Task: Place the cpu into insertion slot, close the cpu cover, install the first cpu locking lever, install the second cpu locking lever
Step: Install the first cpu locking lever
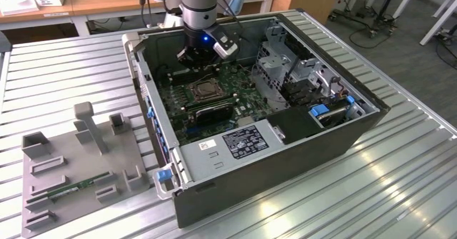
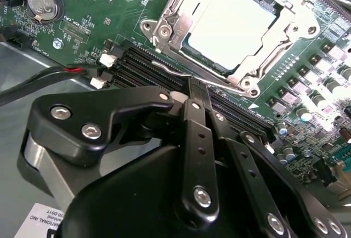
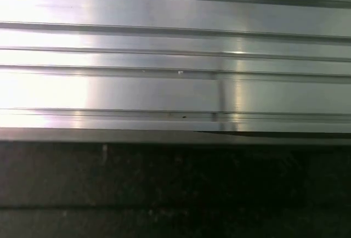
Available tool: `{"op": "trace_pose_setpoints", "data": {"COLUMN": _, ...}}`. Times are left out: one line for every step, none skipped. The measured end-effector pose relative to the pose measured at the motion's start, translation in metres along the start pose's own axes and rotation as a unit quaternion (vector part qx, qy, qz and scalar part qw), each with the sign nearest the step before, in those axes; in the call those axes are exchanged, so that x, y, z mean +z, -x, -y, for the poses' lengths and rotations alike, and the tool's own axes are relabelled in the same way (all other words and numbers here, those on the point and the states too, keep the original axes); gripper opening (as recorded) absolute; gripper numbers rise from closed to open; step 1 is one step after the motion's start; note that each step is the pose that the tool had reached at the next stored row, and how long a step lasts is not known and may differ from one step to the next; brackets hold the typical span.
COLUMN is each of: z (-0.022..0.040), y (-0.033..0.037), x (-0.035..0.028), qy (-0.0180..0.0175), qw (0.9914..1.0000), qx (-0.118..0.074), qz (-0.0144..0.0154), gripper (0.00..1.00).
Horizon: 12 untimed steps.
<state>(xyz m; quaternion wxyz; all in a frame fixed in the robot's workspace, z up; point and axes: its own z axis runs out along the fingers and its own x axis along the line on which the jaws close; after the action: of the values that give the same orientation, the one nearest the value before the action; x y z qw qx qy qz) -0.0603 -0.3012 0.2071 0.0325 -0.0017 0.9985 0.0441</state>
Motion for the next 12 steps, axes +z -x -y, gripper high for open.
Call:
{"op": "trace_pose_setpoints", "data": {"z": 0.0, "y": 0.0, "x": 0.0004, "qy": 0.0, "qw": 1.0, "qx": 0.0, "qz": 0.0, "gripper": 0.11}}
{"op": "trace_pose_setpoints", "data": {"z": 0.0001, "y": -0.0001, "x": 0.0008, "qy": 0.0, "qw": 1.0, "qx": 0.0, "qz": 0.0, "gripper": 0.11}}
{"op": "trace_pose_setpoints", "data": {"z": 0.0001, "y": -0.0001, "x": 0.0011, "qy": -0.0001, "qw": 1.0, "qx": 0.0, "qz": -0.0001, "gripper": 0.11}}
{"op": "trace_pose_setpoints", "data": {"z": 0.0002, "y": -0.0001, "x": 0.0015, "qy": -0.0001, "qw": 1.0, "qx": 0.0, "qz": -0.0001, "gripper": 0.11}}
{"op": "trace_pose_setpoints", "data": {"z": 0.0002, "y": -0.0001, "x": 0.0019, "qy": 0.0, "qw": 1.0, "qx": 0.0, "qz": -0.0001, "gripper": 0.11}}
{"op": "trace_pose_setpoints", "data": {"z": 0.0002, "y": -0.0001, "x": 0.0024, "qy": 0.0, "qw": 1.0, "qx": 0.0, "qz": 0.0, "gripper": 0.11}}
{"op": "trace_pose_setpoints", "data": {"z": 0.0003, "y": -0.0001, "x": 0.0028, "qy": 0.0, "qw": 1.0, "qx": 0.0, "qz": 0.0, "gripper": 0.11}}
{"op": "trace_pose_setpoints", "data": {"z": 0.0003, "y": -0.0002, "x": 0.0033, "qy": 0.0, "qw": 1.0, "qx": 0.0, "qz": 0.0, "gripper": 0.11}}
{"op": "trace_pose_setpoints", "data": {"z": 0.0004, "y": -0.0002, "x": 0.0039, "qy": 0.0, "qw": 1.0, "qx": 0.0, "qz": 0.0, "gripper": 0.11}}
{"op": "trace_pose_setpoints", "data": {"z": 0.0004, "y": -0.0002, "x": 0.0044, "qy": 0.0, "qw": 1.0, "qx": 0.0, "qz": 0.0, "gripper": 0.11}}
{"op": "trace_pose_setpoints", "data": {"z": 0.0005, "y": -0.0003, "x": 0.005, "qy": 0.0, "qw": 1.0, "qx": 0.0, "qz": -0.0001, "gripper": 0.11}}
{"op": "trace_pose_setpoints", "data": {"z": 0.0005, "y": -0.0003, "x": 0.0056, "qy": 0.0, "qw": 1.0, "qx": 0.0, "qz": 0.0, "gripper": 0.11}}
